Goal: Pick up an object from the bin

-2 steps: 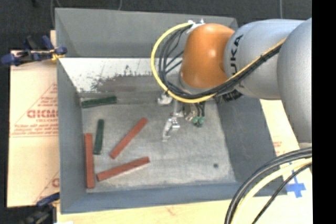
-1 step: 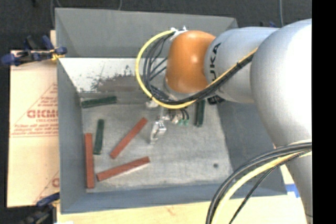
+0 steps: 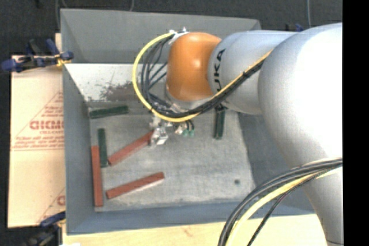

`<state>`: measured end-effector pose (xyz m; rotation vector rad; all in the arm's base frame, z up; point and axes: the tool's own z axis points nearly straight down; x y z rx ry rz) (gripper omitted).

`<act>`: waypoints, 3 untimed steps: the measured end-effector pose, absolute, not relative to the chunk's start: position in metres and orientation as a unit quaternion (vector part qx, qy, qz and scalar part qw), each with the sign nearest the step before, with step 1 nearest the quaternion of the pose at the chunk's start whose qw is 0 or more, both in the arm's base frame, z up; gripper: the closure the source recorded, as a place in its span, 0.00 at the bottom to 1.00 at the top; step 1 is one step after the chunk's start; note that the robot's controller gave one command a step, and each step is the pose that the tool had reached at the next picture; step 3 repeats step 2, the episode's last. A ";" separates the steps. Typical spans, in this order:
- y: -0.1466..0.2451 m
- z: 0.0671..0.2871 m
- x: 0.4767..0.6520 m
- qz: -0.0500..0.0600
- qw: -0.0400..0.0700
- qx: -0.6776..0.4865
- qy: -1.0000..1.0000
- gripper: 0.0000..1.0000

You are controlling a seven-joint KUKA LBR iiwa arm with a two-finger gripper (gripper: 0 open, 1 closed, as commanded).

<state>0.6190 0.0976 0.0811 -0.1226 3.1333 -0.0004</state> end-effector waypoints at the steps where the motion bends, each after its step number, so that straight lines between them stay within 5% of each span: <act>1: 0.098 0.081 0.619 0.000 0.003 -0.039 0.999 1.00; 2: 0.103 0.219 0.618 0.000 0.003 -0.060 0.998 1.00; 3: 0.103 0.219 0.618 0.000 0.003 -0.060 0.998 1.00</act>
Offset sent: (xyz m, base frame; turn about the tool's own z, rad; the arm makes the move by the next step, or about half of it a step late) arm -0.0029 0.0067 0.1362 -0.0443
